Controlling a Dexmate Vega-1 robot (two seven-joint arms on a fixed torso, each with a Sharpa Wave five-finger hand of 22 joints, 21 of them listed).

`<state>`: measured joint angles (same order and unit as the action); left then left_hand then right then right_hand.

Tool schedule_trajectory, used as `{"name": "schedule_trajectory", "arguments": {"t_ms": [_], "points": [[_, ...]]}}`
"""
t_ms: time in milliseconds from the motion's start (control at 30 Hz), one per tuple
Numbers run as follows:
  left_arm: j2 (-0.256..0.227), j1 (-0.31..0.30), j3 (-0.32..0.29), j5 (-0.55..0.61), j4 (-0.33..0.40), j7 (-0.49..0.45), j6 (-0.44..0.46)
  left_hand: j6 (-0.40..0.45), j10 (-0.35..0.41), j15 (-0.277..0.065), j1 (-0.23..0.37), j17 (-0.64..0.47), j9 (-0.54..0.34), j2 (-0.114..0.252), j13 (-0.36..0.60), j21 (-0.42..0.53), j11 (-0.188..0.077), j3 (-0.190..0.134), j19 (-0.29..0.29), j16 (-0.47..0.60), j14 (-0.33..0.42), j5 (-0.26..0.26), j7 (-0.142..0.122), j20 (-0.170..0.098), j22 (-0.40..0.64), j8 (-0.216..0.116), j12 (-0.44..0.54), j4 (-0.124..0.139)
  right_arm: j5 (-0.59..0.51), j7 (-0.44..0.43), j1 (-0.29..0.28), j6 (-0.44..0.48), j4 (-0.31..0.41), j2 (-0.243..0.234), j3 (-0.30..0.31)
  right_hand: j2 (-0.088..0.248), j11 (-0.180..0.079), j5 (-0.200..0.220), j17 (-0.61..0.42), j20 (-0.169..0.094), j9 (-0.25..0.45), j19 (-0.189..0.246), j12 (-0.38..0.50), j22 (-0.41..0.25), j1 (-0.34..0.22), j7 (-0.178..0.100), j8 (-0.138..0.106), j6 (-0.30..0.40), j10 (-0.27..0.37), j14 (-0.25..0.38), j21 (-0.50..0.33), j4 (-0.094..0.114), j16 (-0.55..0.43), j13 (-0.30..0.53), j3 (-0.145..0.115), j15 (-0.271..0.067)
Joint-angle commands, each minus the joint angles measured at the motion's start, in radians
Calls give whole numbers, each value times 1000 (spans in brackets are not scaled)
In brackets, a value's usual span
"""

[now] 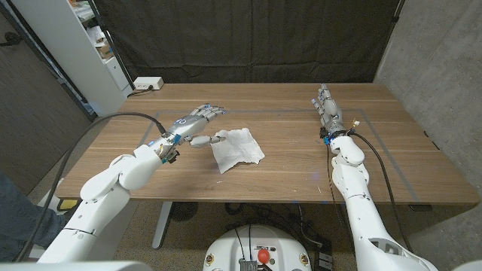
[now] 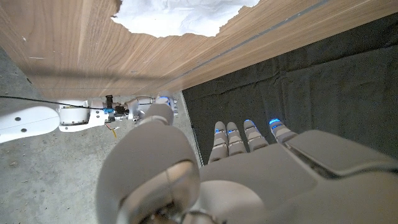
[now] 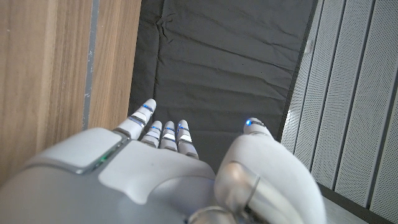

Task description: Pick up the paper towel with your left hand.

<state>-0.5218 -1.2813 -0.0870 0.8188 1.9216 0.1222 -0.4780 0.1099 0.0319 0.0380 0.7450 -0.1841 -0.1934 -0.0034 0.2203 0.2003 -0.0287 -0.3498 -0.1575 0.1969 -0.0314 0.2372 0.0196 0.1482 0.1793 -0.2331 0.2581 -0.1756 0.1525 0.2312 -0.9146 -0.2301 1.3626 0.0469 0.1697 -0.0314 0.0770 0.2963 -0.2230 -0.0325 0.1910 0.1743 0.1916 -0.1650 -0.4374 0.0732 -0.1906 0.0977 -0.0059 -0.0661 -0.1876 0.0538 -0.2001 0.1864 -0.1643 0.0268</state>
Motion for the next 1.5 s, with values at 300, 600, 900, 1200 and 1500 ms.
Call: {"name": "schedule_trajectory", "arguments": {"t_ms": [300,600,900,1200,1500], "points": [[-72,12,12,8,81,154,91,10,14,-3,50,-2,-5,-14,12,3,-14,-10,3,7,10,4,-10,10,2,-4,9,-4,5,-23,-10,14,26,11,7,9,0,10,-1,-3,1,15,-2,-5,3,-1,-1,-3,-9,4,-7,1,-4,1,5,5],[-107,35,43,45,115,238,133,-24,-8,2,64,-2,-5,-31,17,-1,-15,-5,-6,1,-2,2,-3,10,3,12,2,3,24,-29,2,3,10,27,18,22,3,13,0,0,1,30,5,-5,1,-3,-6,6,6,20,-11,1,-11,2,2,6],[-136,46,70,78,131,275,150,-63,-36,11,71,-3,-5,-53,24,-2,-10,7,-9,-5,-19,7,3,20,3,28,-7,10,20,-40,12,-8,-2,32,21,26,3,13,0,0,2,33,6,-5,1,-1,-7,9,9,23,-11,1,-12,2,1,6],[-159,58,98,119,148,316,178,-102,-40,25,59,-5,-6,-85,35,-3,0,36,-14,-4,-28,15,16,34,3,38,-3,25,32,-46,29,-34,-32,42,28,34,4,13,-1,-1,2,38,10,-5,5,-1,-10,16,20,31,-11,4,-16,2,1,2],[-174,77,131,145,158,358,201,-125,-57,30,58,-6,-7,-96,43,-3,6,51,-17,-6,-39,23,23,37,3,42,-6,32,37,-45,39,-39,-51,41,33,35,2,13,-1,0,2,41,10,-5,6,-1,-10,19,22,33,-11,4,-16,2,2,2]]}}
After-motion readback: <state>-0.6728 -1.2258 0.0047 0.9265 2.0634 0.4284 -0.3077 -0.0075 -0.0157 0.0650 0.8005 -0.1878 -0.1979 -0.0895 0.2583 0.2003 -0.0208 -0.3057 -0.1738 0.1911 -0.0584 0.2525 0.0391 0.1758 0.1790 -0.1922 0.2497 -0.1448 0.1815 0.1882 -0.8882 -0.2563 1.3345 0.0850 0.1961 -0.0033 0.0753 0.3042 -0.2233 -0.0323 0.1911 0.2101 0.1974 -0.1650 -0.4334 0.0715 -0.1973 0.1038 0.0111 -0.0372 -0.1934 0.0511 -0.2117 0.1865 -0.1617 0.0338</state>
